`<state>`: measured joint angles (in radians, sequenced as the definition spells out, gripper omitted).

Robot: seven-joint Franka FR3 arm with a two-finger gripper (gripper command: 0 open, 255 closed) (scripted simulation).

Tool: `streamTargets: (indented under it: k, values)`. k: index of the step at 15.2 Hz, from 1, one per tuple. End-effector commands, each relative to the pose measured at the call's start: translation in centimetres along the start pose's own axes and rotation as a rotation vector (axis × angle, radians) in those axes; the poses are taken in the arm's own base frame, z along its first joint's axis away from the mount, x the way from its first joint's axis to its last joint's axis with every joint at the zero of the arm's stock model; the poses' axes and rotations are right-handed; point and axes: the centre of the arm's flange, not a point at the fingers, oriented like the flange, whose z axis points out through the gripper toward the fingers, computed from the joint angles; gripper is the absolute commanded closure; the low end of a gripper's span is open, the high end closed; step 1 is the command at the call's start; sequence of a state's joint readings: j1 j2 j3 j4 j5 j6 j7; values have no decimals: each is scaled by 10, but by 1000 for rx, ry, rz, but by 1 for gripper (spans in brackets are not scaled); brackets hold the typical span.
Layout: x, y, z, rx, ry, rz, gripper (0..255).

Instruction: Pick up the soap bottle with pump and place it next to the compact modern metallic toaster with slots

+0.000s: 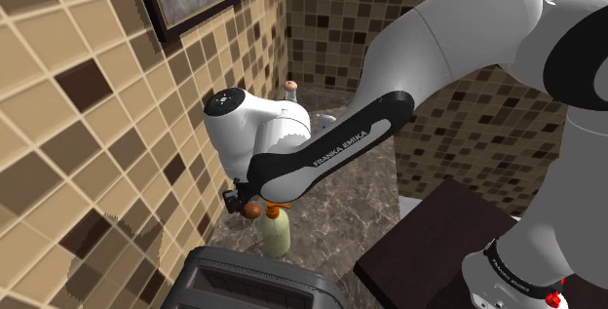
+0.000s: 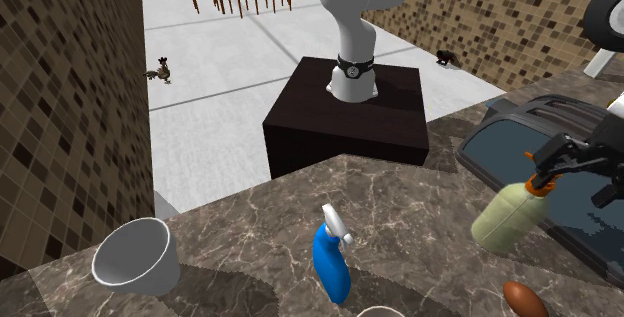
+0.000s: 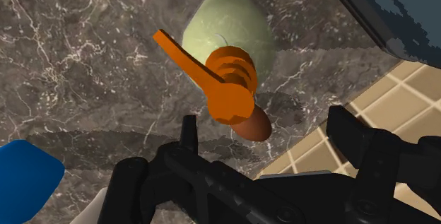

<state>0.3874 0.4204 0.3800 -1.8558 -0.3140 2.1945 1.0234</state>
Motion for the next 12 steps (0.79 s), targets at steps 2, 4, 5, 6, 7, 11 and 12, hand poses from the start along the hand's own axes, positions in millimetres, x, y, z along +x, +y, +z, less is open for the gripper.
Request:
streamTargets:
  k: [2, 4, 5, 6, 7, 11, 12]
  values:
    - [0, 0, -13, 0, 0, 0, 0]
    - [0, 0, -40, 0, 0, 0, 0]
    - [0, 0, -50, 0, 0, 0, 0]
    - [0, 0, -50, 0, 0, 0, 0]
    - [0, 0, -50, 0, 0, 0, 0]
    - [0, 0, -50, 0, 0, 0, 0]
    - [0, 0, -50, 0, 0, 0, 0]
